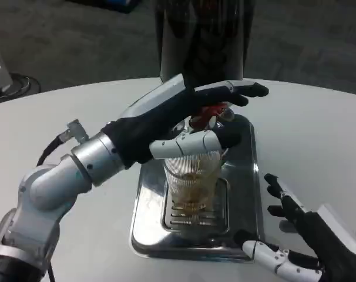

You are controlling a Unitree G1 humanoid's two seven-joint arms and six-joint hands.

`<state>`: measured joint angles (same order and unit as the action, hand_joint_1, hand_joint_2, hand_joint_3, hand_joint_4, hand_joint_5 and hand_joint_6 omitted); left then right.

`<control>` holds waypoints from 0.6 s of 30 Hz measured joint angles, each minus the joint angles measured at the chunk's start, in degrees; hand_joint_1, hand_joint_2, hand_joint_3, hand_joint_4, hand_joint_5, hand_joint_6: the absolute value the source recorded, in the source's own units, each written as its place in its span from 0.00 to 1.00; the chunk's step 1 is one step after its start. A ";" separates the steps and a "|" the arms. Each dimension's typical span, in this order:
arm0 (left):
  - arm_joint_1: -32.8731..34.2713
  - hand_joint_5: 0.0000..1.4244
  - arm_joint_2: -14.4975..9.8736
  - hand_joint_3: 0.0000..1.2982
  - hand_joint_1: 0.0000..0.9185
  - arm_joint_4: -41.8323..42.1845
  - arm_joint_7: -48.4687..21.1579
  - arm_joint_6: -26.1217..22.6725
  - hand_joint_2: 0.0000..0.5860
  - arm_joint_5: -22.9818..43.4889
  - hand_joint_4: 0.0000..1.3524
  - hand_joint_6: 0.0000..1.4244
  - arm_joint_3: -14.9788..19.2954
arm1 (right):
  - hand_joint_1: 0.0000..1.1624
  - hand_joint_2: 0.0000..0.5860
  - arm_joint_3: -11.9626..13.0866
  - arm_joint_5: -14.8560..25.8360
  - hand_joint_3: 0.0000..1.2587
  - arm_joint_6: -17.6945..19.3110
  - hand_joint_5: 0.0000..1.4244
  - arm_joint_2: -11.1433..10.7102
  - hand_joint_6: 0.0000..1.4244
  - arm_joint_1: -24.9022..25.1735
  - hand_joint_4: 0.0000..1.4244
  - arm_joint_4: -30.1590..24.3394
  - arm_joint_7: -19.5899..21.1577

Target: Grasp the cup under the faucet to collect the drink, then remove the cup.

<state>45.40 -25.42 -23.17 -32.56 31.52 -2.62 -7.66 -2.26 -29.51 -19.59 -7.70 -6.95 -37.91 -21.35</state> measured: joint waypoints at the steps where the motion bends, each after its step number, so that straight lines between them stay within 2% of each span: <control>1: 0.00 0.14 0.05 0.18 0.00 -0.05 0.08 0.09 0.17 0.01 0.10 0.22 0.01 | 0.49 0.44 -0.07 0.28 0.00 0.23 0.08 -0.21 0.10 0.52 0.02 0.82 0.46; 5: 0.00 0.14 0.11 0.18 0.00 -0.18 0.27 0.15 0.17 0.08 0.11 0.23 0.29 | 0.53 0.42 -0.14 2.12 0.00 1.62 0.06 -0.98 0.08 2.77 0.02 4.44 2.87; 9: 0.00 0.14 0.10 0.18 0.00 -0.22 0.28 0.11 0.17 0.07 0.11 0.23 0.57 | 0.54 0.41 -0.14 4.07 0.00 5.25 0.06 -1.83 0.07 5.90 0.02 9.37 6.56; 18: -0.01 0.14 0.05 0.19 0.00 -0.18 0.28 -0.01 0.17 0.03 0.12 0.23 1.24 | 0.55 0.39 -0.84 6.95 0.00 9.03 0.05 -2.06 0.06 10.29 0.02 15.99 10.01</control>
<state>45.39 -25.36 -23.34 -32.28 31.51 -2.59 -6.41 -3.10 -22.56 -10.56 -9.77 3.34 -21.92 -11.34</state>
